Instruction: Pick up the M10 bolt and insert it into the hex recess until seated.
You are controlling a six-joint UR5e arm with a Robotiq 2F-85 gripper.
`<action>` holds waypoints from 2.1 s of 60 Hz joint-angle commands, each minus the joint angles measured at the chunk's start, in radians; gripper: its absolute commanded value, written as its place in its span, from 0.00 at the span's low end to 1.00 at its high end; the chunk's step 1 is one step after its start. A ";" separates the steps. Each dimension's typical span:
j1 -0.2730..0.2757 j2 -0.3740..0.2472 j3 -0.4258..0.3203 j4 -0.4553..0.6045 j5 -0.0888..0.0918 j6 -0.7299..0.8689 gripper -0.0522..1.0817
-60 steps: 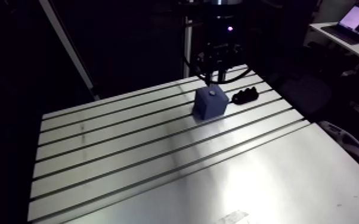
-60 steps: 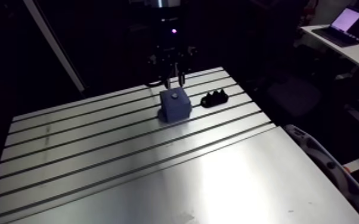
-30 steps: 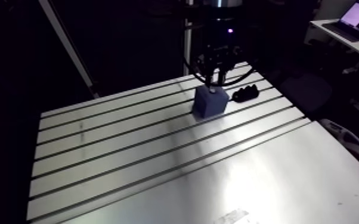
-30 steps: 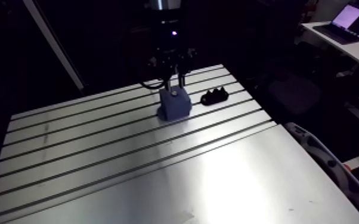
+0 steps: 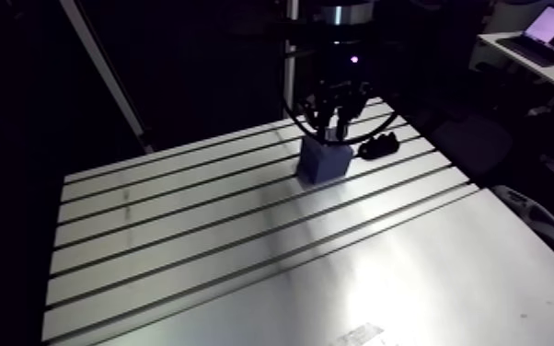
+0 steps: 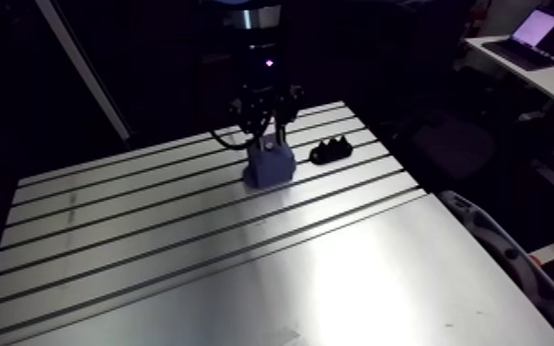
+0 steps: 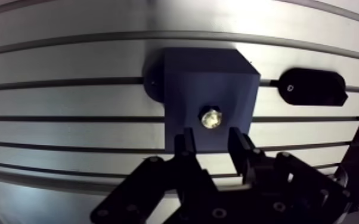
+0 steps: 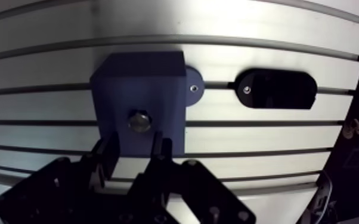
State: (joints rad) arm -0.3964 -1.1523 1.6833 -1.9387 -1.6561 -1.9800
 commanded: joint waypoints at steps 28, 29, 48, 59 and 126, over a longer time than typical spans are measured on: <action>-0.001 -0.002 0.014 -0.024 0.002 -0.014 0.55; -0.001 -0.002 0.014 -0.024 0.002 -0.014 0.55; -0.001 -0.002 0.020 -0.073 0.005 -0.018 0.55; 0.001 -0.002 0.021 -0.073 0.005 -0.018 0.55; 0.001 -0.002 0.034 -0.075 0.003 -0.018 0.57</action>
State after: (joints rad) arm -0.3959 -1.1542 1.7156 -2.0134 -1.6529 -1.9981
